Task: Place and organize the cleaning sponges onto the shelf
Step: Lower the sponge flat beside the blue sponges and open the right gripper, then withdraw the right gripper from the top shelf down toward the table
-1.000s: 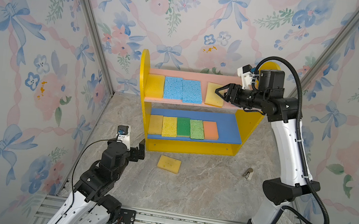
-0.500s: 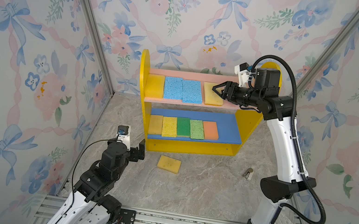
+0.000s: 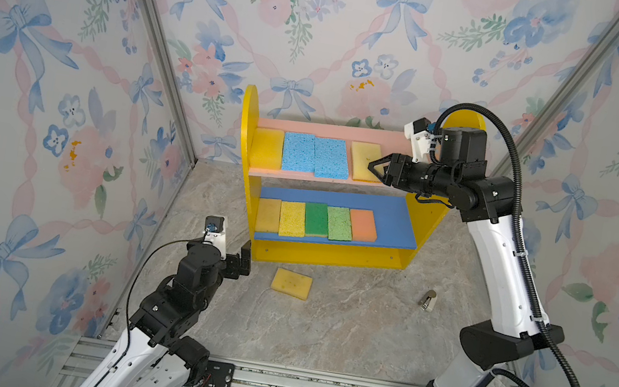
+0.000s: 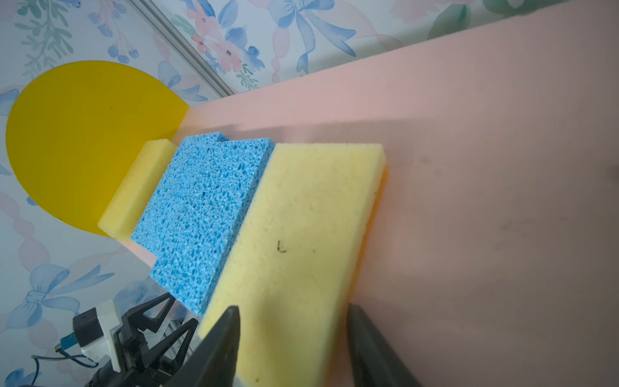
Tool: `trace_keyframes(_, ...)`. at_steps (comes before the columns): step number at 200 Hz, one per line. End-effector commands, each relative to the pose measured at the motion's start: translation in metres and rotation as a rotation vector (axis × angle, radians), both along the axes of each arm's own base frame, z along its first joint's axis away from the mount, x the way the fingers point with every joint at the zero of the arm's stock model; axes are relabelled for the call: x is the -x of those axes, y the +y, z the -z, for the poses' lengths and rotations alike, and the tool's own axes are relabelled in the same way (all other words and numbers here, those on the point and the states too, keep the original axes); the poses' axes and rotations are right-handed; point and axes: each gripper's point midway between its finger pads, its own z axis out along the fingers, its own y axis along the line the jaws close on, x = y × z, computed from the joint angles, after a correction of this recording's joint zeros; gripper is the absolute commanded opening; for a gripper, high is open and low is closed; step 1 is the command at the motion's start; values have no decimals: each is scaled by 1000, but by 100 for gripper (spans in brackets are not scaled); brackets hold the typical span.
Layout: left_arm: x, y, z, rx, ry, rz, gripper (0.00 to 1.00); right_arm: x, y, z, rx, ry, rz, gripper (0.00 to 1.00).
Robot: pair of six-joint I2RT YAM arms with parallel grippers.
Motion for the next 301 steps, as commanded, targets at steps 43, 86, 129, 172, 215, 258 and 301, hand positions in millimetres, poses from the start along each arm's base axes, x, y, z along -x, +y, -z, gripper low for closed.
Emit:
trace_keyframes(43, 2, 1, -6, 3, -26, 7, 98, -7, 0, 35, 73, 86, 25, 43)
trace_keyframes(86, 1, 0, -5, 0, -22, 8, 98, -15, 0, 37, 72, 89, 28, 43)
trace_keyframes(129, 1, 0, -5, 0, -22, 8, 98, -15, 11, 37, 50, 95, -26, 43)
trace_keyframes(172, 1, 0, -5, 0, -23, 9, 98, -11, 9, 38, 58, 96, -25, 50)
trace_keyframes(215, 2, 1, -5, 2, -26, 8, 98, -11, 5, 33, 56, 84, -11, 68)
trace_keyframes(258, 2, 0, -6, 4, -28, 9, 98, -12, -17, 25, 63, 57, 54, 97)
trace_keyframes(301, 2, 1, -5, 2, -25, 5, 98, 4, -32, -5, -4, -23, 63, 97)
